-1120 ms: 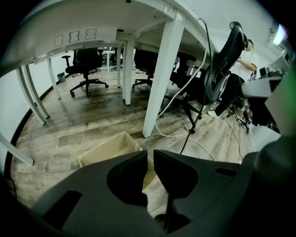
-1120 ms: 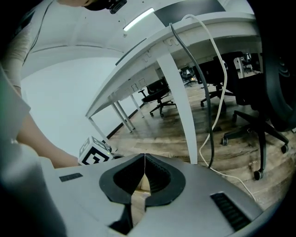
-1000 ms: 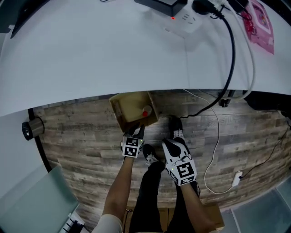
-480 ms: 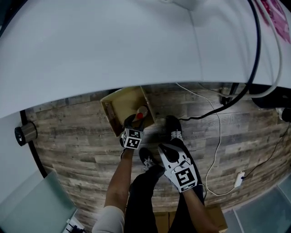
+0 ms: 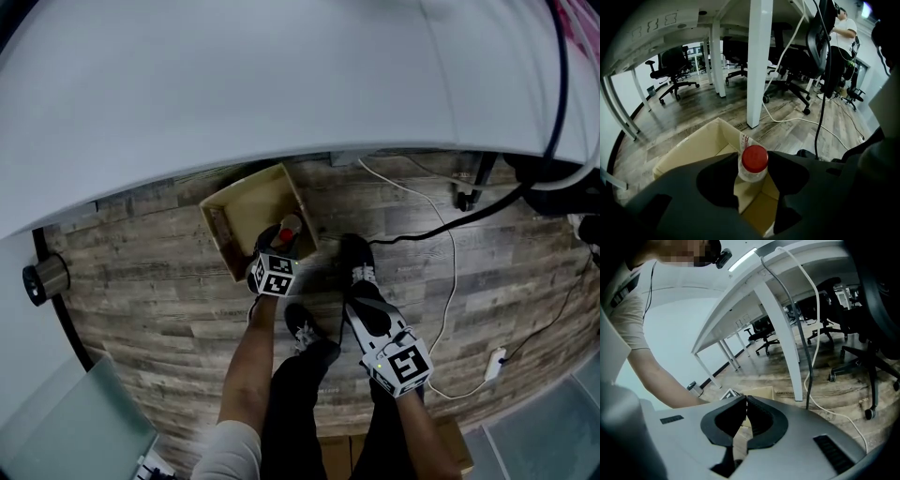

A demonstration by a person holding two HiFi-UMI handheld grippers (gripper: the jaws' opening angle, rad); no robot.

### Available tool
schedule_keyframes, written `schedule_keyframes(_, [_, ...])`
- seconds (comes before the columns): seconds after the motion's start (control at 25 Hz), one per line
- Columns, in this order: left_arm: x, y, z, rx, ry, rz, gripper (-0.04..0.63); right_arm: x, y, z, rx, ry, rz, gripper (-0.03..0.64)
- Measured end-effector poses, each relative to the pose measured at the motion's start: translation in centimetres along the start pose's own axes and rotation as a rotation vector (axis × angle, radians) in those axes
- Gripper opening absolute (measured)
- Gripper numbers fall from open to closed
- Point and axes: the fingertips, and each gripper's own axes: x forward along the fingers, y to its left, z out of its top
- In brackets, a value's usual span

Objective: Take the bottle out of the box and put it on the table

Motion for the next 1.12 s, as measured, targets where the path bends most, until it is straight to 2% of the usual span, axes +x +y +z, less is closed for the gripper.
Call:
schedule_keyframes(0.28, [-0.1, -0.6, 0.5, 0.083, 0.000, -0.017, 0.177, 0.5, 0.6, 0.5, -0.063, 0.014, -0.009, 0.040])
schedule_keyframes(0.52, [-2.8, -0.8, 1.3, 0.124, -0.024, -0.024, 0.164, -0.2, 1.5, 0.8, -0.060, 0.018, -0.027, 0.040])
schedule_keyframes(0.64, [-5.8, -0.2, 2.1, 0.142, -0.030, -0.021, 0.163, -0.5, 3.0, 1.3, -0.052, 0.018, -0.014, 0.040])
schedule_keyframes(0.8, [-10.0, -0.7, 5.2, 0.174, -0.067, -0.032, 0.163, -2.1, 4.2, 3.1, -0.049, 0.023, -0.036, 0.040])
schedule_keyframes(1.0, [-17.1, -0.7, 9.5, 0.226, -0.110, -0.035, 0.161, -4.5, 7.8, 8.3, -0.059, -0.023, -0.036, 0.040])
schedule_keyframes(1.12, [-22.0, -0.8, 12.5, 0.217, -0.148, -0.038, 0.161, -5.9, 9.8, 11.7, -0.079, -0.041, -0.036, 0.040])
